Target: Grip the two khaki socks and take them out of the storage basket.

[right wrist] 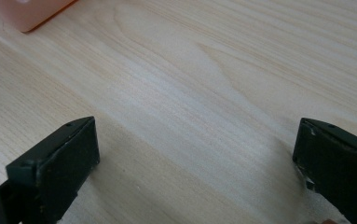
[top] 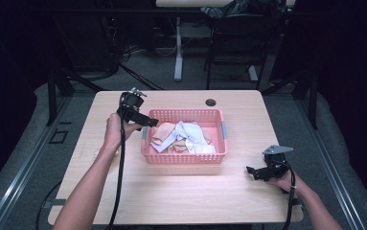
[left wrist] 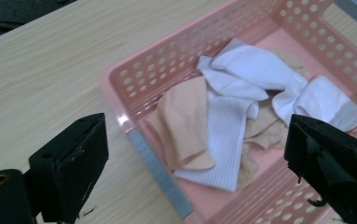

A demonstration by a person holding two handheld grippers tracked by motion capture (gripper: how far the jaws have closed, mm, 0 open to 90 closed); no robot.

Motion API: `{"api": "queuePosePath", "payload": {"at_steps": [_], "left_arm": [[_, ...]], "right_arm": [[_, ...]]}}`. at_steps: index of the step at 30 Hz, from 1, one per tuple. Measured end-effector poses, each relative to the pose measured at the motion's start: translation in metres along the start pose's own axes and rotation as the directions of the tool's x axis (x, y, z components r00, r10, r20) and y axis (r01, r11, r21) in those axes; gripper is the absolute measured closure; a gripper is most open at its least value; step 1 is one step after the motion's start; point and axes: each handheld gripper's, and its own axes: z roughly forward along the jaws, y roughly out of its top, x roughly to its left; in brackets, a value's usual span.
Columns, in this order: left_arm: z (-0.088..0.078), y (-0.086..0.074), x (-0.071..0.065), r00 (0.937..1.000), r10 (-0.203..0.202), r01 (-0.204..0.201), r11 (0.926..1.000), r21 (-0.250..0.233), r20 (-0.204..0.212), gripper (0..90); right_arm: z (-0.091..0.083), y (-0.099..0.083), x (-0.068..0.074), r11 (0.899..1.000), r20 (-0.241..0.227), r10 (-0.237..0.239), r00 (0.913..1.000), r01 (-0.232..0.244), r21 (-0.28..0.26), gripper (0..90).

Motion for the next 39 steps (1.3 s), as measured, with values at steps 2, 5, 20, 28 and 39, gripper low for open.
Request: {"api": "queuePosePath", "payload": {"at_steps": [2, 5, 20, 28, 39], "left_arm": [[0.008, 0.003, -0.005, 0.9999, 0.013, -0.013, 0.9999, 0.008, 0.007, 9.5], [0.017, 0.005, -0.008, 0.9996, 0.024, -0.024, 0.9993, 0.027, 0.012, 14.3], [0.076, 0.009, -0.019, 0.9983, 0.057, -0.055, 0.9883, 0.142, -0.012, 30.6], [0.09, 0.001, -0.016, 0.9991, 0.037, -0.034, 0.988, 0.151, -0.021, 38.9], [0.105, 0.0, -0.011, 0.9986, 0.01, 0.0, 0.9826, 0.185, -0.052, 48.3]], "right_arm": [[0.0, 0.0, 0.0, 1.0, -0.002, 0.0, 1.0, 0.0, 0.0, 0.0], [0.0, 0.0, 0.0, 1.0, -0.001, -0.001, 1.0, 0.001, 0.0, 0.0], [0.0, 0.0, 0.0, 1.0, 0.0, 0.001, 1.0, -0.001, 0.003, 0.0], [0.0, 0.0, 0.0, 1.0, -0.001, -0.005, 1.0, 0.005, 0.005, 0.0], [0.0, 0.0, 0.0, 1.0, -0.002, 0.001, 1.0, -0.001, 0.002, 0.0]]}}
